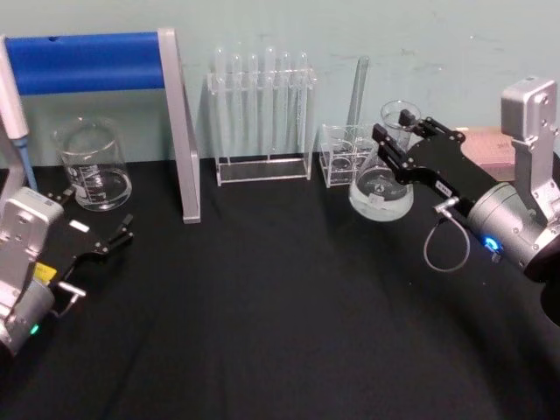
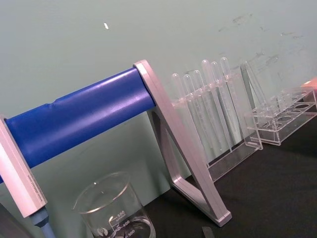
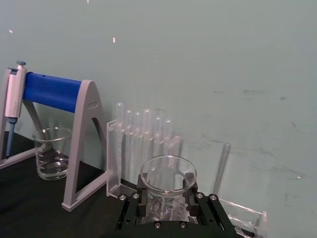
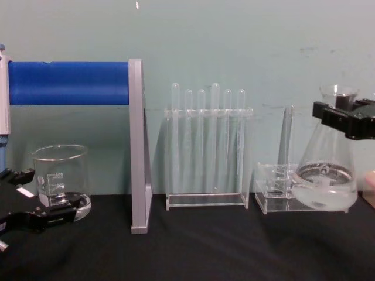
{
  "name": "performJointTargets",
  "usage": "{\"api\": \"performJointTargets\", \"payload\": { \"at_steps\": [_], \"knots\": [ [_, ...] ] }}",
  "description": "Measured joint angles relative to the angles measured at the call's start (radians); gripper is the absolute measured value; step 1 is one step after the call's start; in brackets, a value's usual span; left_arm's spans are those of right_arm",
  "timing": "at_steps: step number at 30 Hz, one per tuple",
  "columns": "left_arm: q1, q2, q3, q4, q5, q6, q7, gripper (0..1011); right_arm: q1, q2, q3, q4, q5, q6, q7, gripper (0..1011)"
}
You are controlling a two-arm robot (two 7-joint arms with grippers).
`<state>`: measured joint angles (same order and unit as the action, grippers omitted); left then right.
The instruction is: Grasp the erlenmeyer flask with one hand, shake it three times, then place it back.
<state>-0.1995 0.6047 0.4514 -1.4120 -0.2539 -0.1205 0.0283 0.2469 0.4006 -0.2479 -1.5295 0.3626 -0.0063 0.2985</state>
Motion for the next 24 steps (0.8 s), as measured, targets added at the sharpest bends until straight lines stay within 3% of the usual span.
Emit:
{"api": "performJointTargets", "payload": {
  "at_steps": [9,24],
  "knots": [
    [0.0,0.0,0.0,0.0,0.0,0.0,0.0,1001,-0.003,-0.018,0.005,0.0,-0.01,0.007,0.022,456],
    [0.0,0.0,0.0,0.0,0.0,0.0,0.0,1001,0.007,-0.047,-0.074,-0.01,0.002,0.02,0.104,456]
  ]
}}
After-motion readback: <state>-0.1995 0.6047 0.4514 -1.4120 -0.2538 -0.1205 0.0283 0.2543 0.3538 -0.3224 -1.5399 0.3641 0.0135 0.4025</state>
